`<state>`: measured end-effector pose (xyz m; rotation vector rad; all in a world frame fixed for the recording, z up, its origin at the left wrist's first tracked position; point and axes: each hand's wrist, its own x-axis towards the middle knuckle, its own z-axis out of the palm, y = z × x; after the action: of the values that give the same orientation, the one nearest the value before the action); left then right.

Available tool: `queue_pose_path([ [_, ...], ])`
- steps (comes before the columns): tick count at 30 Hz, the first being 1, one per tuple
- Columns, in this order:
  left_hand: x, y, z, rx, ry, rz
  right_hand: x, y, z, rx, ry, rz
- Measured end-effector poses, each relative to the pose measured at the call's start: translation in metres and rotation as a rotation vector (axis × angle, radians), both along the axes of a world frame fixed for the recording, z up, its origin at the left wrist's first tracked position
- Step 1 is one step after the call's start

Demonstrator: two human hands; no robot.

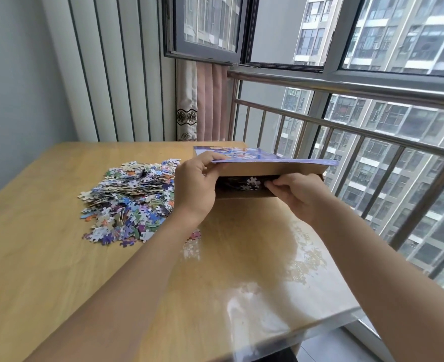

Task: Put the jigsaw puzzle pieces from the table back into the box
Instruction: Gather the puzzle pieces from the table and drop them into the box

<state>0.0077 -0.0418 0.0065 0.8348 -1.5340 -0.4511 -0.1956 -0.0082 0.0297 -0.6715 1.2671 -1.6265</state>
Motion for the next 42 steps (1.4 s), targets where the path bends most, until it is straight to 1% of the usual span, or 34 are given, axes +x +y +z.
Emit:
queue_pose_path([
  [1,0.0,-0.001,-0.001,0.01,0.001,0.001,-0.001,0.008,-0.003,-0.01,0.185,0.034],
  [2,-0.001,-0.001,-0.002,0.018,0.001,0.002,-0.002,0.016,-0.008,-0.011,0.431,0.076],
  [4,-0.003,-0.002,-0.005,0.025,0.001,0.004,-0.003,0.026,-0.019,0.003,1.012,0.131],
  [5,-0.005,-0.001,-0.007,0.031,-0.001,-0.001,-0.002,0.026,-0.027,0.003,1.292,0.125],
  [6,-0.007,0.001,-0.009,0.039,-0.003,-0.012,-0.002,0.024,-0.034,-0.008,1.523,0.1],
  [7,-0.009,0.004,-0.011,0.046,-0.005,-0.026,-0.002,0.02,-0.04,-0.02,1.674,0.066],
  [9,-0.012,0.007,-0.015,0.055,-0.014,-0.04,-0.003,0.015,-0.05,-0.062,1.805,0.008],
  [12,-0.011,0.004,-0.023,0.108,-0.062,-0.041,0.0,0.014,-0.06,-0.081,1.845,-0.02],
  [15,-0.007,-0.001,-0.035,0.228,-0.139,-0.082,0.011,0.017,-0.069,-0.031,1.761,-0.008],
  [18,-0.003,0.002,-0.045,0.3,-0.187,-0.154,0.033,0.03,-0.071,-0.055,1.686,0.06],
  [20,0.004,0.006,-0.041,0.355,-0.226,-0.222,0.05,0.041,-0.069,-0.058,1.647,0.089],
  [22,0.02,0.009,-0.031,0.385,-0.356,-0.289,0.068,0.052,-0.063,-0.101,1.616,0.141],
  [24,0.044,0.004,-0.017,0.357,-0.466,-0.234,0.088,0.059,-0.053,-0.193,1.545,0.222],
  [27,0.086,-0.006,-0.008,0.312,-0.532,-0.031,0.113,0.05,-0.038,-0.268,1.418,0.238],
  [29,0.11,-0.008,-0.018,0.265,-0.614,0.12,0.127,0.031,-0.029,-0.211,1.453,0.252],
  [31,0.127,-0.008,-0.037,0.225,-0.674,0.23,0.14,0.009,-0.02,-0.052,1.561,0.357],
  [33,0.139,-0.007,-0.052,0.203,-0.688,0.261,0.153,-0.007,-0.014,0.113,1.631,0.506],
  [34,0.144,-0.008,-0.056,0.197,-0.698,0.258,0.159,-0.016,-0.016,0.17,1.622,0.552],
  [36,0.148,-0.011,-0.056,0.173,-0.715,0.258,0.166,-0.031,-0.023,0.223,1.529,0.552],
  [38,0.15,-0.012,-0.056,0.172,-0.727,0.284,0.169,-0.046,-0.035,0.224,1.432,0.527],
  [42,0.157,-0.016,-0.062,0.239,-0.764,0.276,0.168,-0.059,-0.048,0.142,1.39,0.54],
])
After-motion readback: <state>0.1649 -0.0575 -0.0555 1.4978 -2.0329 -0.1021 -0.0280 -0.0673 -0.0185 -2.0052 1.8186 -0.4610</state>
